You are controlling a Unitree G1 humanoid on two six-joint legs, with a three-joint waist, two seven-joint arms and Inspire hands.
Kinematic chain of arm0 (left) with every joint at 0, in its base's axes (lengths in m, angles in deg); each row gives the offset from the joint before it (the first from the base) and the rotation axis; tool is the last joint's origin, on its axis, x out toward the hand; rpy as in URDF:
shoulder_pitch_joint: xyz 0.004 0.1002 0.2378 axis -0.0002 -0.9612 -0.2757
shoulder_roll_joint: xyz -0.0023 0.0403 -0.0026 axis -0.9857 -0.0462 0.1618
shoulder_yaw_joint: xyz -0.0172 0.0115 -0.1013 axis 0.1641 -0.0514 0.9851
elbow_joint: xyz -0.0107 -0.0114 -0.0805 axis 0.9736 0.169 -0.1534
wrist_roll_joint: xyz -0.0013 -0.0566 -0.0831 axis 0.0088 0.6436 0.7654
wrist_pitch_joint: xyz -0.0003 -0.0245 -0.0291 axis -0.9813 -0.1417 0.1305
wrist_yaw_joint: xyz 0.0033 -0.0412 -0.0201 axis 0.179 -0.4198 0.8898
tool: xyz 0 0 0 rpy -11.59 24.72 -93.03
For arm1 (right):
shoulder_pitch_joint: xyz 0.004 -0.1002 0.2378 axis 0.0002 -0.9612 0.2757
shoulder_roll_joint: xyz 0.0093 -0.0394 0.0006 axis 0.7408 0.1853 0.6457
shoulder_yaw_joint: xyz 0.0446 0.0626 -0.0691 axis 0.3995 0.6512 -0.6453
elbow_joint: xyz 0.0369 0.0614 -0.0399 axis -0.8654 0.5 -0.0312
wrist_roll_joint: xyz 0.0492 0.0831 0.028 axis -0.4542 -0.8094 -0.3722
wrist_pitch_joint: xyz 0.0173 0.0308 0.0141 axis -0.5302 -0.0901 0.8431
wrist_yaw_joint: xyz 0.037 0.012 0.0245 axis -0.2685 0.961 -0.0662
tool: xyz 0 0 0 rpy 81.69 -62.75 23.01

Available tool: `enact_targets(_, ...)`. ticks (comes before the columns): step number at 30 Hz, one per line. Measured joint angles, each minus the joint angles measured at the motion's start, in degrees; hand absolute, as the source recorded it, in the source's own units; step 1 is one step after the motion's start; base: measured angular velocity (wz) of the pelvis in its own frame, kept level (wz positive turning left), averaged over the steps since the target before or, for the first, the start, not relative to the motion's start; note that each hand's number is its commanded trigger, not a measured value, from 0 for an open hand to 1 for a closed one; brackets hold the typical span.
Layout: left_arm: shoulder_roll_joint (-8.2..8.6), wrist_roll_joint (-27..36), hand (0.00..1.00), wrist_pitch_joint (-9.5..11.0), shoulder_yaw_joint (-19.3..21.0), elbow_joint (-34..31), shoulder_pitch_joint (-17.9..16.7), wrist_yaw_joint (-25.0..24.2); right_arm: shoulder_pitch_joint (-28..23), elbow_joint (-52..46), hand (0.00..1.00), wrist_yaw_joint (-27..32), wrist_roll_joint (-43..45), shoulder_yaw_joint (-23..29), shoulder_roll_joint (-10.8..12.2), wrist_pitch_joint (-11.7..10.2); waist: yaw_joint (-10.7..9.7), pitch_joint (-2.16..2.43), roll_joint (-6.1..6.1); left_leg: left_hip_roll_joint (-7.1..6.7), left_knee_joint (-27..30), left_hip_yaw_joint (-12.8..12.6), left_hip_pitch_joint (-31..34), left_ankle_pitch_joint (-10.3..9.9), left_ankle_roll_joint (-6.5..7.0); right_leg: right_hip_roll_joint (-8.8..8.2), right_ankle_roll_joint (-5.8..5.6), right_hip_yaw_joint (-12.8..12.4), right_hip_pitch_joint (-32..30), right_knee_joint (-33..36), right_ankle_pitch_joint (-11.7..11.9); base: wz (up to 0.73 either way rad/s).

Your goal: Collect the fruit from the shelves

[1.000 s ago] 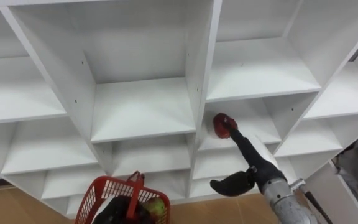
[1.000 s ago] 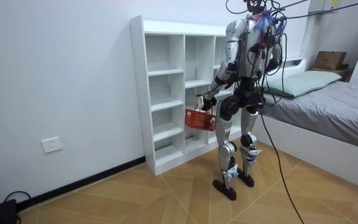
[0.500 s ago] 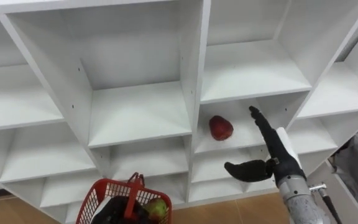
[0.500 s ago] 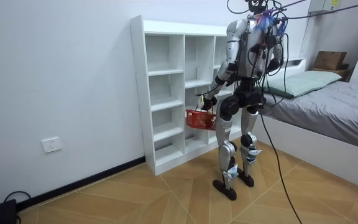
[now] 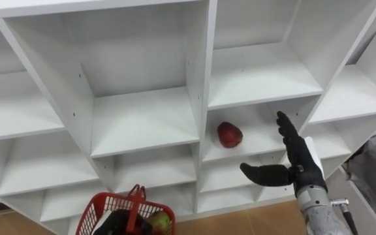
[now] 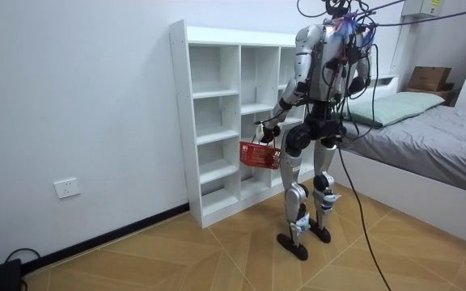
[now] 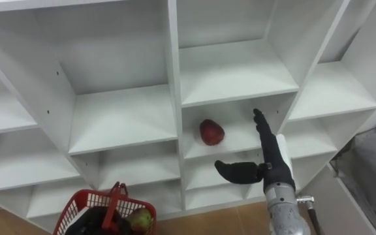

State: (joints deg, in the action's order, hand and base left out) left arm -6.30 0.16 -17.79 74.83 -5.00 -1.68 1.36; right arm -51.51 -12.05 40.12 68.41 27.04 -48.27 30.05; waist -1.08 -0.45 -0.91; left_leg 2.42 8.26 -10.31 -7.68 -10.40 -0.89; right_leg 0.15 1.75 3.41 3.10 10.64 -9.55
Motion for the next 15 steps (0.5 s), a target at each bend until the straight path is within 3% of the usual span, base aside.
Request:
enact_targets(6, -0.01, 0.0, 1.0, -0.2, 0.0, 0.0, 0.0, -0.9, 0.3, 2.5, 0.0, 0.0, 0.0, -0.2, 0.1, 0.0, 0.1, -0.34, -0.97, -0.05, 0.0, 0.0, 0.0, 0.0, 0.0, -0.07, -0.03, 0.1, 0.0, 0.1, 0.0, 0.0)
enact_targets(15, 0.02, -2.4, 1.0, -0.3, 0.0, -0.3, 0.1, -1.9, 2.1, 5.6, 0.0, -0.4, -0.5, -0.2, 0.4, 0.4, 0.2, -0.23, -1.05, -0.12, 0.4, 1.1, 0.9, 0.0, 0.0, -0.34, 0.0, 1.7, -0.2, 0.1, 0.0, 0.06)
